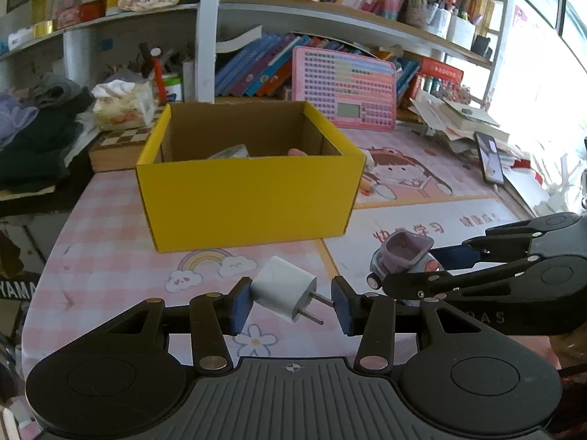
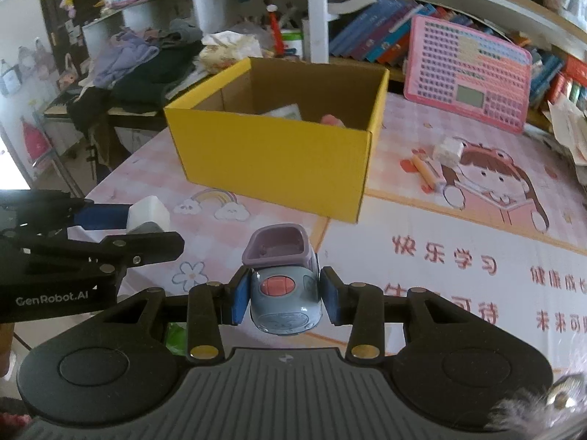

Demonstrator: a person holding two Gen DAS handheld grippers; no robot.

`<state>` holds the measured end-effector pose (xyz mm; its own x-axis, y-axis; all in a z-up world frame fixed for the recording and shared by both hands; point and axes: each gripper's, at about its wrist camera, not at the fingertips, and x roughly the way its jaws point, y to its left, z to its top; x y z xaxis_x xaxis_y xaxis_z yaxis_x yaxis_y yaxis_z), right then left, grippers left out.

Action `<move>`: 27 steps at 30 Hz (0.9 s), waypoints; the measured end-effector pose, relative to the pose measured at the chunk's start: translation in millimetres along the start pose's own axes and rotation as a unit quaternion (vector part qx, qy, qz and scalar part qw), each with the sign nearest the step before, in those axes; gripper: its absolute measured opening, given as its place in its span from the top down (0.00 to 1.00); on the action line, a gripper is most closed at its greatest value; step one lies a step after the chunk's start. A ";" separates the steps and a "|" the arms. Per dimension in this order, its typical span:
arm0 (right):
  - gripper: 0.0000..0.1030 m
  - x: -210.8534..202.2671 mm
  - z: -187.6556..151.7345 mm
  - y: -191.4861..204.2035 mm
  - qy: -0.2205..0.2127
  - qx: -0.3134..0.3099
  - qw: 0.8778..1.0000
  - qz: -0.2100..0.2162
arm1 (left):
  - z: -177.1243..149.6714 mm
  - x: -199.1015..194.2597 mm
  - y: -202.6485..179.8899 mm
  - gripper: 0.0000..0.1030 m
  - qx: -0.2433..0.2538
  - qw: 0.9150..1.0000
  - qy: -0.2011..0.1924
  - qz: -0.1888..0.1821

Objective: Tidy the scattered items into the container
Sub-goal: 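Carry the white charger and toy car over the yellow box with both tools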

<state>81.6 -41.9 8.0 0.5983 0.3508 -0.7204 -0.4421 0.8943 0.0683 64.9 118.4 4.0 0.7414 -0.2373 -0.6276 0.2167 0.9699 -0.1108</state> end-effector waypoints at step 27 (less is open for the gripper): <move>0.63 84.5 164.2 -40.9 -0.099 -0.105 0.990 0.001 | 144.4 72.9 56.1 0.56 0.026 0.992 -0.086 0.084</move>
<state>260.0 -3.3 57.7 0.7075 0.4191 -0.5690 -0.5601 0.8236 -0.0897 222.8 147.8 63.3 0.8665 -0.0832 -0.4922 0.1104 0.9935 0.0264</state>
